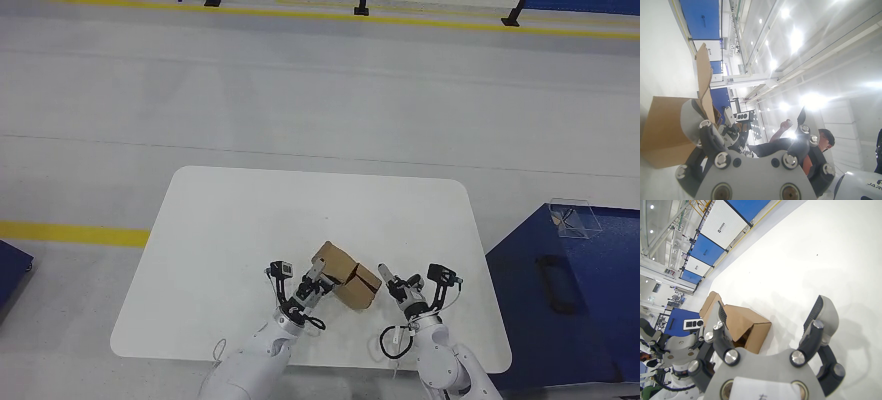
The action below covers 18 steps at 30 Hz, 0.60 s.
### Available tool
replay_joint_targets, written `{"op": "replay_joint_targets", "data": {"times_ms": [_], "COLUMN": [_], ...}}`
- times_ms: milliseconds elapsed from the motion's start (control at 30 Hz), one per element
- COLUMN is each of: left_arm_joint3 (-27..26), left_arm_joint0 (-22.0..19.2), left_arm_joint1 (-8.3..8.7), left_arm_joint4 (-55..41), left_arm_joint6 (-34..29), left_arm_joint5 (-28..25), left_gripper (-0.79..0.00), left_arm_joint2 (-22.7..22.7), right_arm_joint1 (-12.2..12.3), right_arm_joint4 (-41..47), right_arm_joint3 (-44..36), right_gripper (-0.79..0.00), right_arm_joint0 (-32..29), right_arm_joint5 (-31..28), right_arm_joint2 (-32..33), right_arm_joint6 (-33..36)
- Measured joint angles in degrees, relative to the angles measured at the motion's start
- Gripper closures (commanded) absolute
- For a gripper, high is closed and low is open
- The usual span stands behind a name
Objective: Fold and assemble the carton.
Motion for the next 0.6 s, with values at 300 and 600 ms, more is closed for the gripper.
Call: {"op": "replay_joint_targets", "data": {"times_ms": [300, 600], "left_arm_joint3": [-9.3, -14.7], "left_arm_joint0": [5.6, 8.8], "left_arm_joint1": [0.94, 1.67], "left_arm_joint4": [11.3, 17.9], "left_arm_joint6": [6.8, 11.0], "left_arm_joint5": [0.0, 0.0], "left_gripper": [-0.785, -0.785], "left_arm_joint2": [-3.0, -5.5], "right_arm_joint1": [-0.1, -0.2], "right_arm_joint4": [0.2, 0.1], "right_arm_joint3": [0.1, 0.5], "right_gripper": [-0.785, -0.785], "right_arm_joint0": [0.1, 0.2], "right_arm_joint5": [-0.1, -0.4], "right_arm_joint2": [0.5, 0.6], "right_arm_joint6": [0.3, 0.4]}}
